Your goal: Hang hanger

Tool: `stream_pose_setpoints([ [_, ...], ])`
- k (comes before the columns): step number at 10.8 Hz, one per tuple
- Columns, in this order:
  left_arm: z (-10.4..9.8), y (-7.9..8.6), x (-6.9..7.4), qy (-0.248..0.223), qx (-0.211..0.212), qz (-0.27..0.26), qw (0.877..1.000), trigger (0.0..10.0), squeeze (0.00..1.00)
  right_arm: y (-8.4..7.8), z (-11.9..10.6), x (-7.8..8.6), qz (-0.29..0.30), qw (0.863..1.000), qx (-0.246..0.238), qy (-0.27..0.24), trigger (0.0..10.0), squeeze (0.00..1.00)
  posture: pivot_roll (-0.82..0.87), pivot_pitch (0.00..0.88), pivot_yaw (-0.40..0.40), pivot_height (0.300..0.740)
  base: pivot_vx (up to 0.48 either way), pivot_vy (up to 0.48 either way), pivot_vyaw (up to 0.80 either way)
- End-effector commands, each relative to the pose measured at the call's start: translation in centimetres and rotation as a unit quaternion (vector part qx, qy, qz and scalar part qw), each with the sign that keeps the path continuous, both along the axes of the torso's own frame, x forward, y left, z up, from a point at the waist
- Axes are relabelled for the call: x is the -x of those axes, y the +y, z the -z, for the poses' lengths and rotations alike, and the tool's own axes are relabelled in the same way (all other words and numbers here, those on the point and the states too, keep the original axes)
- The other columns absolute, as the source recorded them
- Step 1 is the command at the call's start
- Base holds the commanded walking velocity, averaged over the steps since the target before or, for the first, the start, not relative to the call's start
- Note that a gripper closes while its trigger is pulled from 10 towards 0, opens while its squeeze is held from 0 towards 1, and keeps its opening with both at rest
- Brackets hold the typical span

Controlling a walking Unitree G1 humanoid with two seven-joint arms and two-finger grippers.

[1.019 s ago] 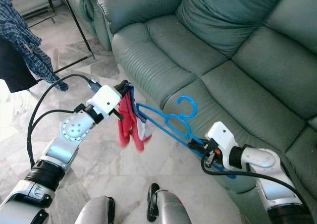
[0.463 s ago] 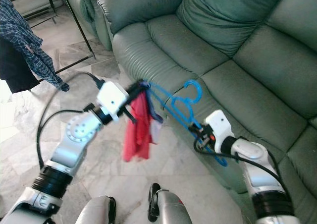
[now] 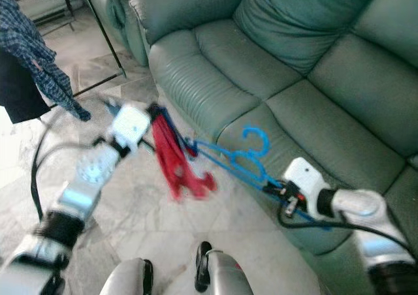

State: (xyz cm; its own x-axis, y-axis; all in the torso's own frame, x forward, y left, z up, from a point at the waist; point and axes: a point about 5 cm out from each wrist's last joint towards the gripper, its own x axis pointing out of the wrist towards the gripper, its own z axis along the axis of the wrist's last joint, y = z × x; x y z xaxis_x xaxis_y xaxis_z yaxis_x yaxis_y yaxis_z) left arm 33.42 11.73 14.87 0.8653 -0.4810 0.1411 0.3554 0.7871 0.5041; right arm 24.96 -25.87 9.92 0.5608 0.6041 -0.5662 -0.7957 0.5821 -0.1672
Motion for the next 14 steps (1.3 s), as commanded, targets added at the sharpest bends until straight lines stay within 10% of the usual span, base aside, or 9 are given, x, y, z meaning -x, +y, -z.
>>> stream_pose_setpoints([
  [1, -0.6, 0.3, -0.2, -0.018, 0.002, -0.007, 1.000, 10.0, 0.00, -0.3, -0.3, 0.2, -0.010, 1.000, 0.002, 0.006, 10.0, 0.00, -0.07, 0.192, -0.036, 0.740, 0.000, 0.000, 0.00],
  [8, -1.7, 0.1, -0.2, -0.041, 0.005, 0.001, 0.999, 10.0, 0.00, 1.7, 0.6, 0.1, -0.006, 0.999, -0.033, -0.011, 10.0, 0.00, -0.06, 0.204, -0.020, 0.740, 0.000, 0.000, 0.00],
  [14, -1.1, 1.2, -0.9, -0.051, -0.008, -0.043, 0.998, 10.0, 0.00, 0.0, -1.1, 0.7, -0.017, 1.000, -0.019, 0.006, 10.0, 0.00, -0.07, 0.204, -0.018, 0.740, 0.000, 0.000, 0.00],
])
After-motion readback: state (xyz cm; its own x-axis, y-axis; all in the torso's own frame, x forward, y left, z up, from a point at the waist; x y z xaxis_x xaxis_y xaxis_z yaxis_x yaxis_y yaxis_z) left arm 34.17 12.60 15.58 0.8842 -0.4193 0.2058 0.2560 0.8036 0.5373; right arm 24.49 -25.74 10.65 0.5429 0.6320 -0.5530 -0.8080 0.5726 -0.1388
